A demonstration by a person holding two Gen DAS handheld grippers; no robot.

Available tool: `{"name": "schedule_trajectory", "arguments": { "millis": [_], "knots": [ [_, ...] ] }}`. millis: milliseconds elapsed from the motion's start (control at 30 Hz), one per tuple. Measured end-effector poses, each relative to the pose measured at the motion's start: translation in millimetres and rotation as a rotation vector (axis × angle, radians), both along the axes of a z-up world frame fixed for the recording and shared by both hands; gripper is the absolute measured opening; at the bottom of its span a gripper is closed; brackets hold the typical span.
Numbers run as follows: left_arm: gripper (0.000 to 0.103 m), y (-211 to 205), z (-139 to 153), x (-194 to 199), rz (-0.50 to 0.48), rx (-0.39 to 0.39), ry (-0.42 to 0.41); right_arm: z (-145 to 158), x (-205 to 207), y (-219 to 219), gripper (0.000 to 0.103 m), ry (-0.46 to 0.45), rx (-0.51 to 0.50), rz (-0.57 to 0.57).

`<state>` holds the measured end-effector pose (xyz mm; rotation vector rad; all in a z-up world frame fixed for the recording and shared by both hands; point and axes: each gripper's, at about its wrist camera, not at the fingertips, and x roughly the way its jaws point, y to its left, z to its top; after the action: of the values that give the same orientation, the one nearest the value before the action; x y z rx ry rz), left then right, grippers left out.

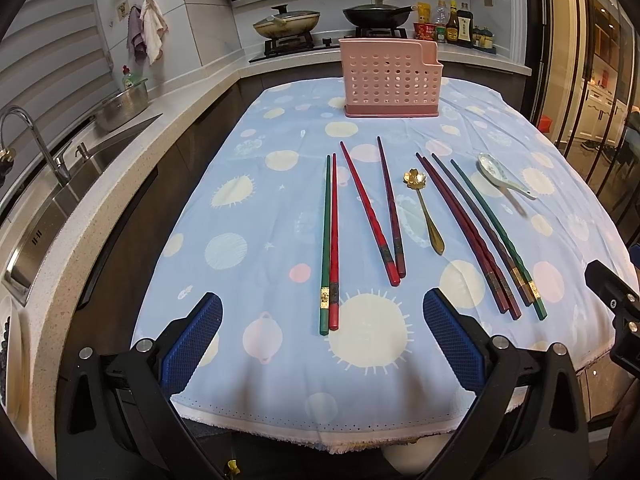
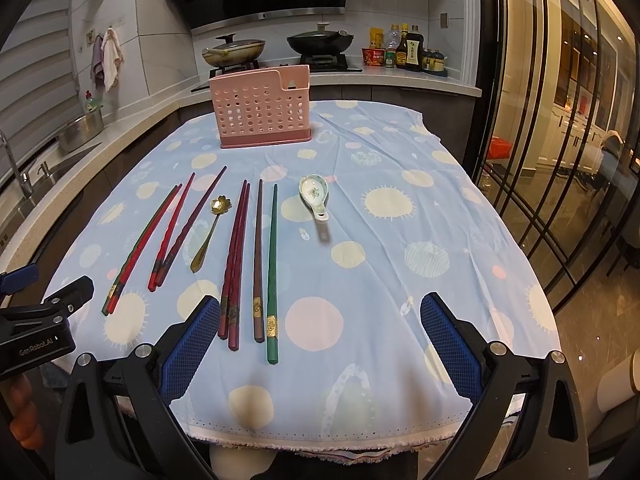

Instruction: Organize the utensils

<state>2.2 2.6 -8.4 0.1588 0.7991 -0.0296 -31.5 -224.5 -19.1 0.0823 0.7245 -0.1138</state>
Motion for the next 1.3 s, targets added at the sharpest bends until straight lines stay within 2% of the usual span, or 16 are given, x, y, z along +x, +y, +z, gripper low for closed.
{"name": "schedule_trajectory", "arguments": {
  "millis": [1300],
  "knots": [
    [0.096,0.6,-4.9,0.9,0.004,0.008,0.011,-3.1,-1.0,-2.0,0.096,0.01,0.003,0.0]
  ]
}}
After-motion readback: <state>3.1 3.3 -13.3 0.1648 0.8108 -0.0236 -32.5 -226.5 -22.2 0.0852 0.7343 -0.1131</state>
